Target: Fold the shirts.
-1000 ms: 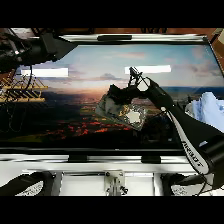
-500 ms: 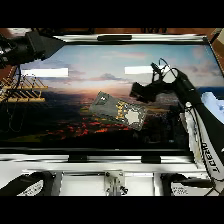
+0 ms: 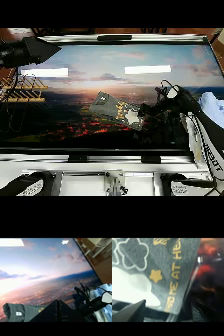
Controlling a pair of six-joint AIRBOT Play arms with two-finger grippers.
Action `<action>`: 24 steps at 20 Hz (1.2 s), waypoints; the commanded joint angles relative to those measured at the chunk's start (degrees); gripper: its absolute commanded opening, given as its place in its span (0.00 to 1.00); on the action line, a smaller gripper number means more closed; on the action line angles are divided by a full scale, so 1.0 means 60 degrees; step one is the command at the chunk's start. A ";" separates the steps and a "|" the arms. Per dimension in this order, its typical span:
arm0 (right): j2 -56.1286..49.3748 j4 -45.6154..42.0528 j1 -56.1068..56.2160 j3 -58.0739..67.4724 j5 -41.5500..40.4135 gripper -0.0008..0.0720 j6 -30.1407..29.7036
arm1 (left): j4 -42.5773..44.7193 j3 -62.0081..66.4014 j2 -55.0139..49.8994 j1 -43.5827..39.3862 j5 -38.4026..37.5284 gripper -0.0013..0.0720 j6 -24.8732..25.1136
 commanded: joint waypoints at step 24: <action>0.0605 0.5151 -0.2699 0.5814 0.1151 0.11 -0.2776 | 0.0229 0.0004 0.0007 0.0073 -0.0146 0.06 -0.0251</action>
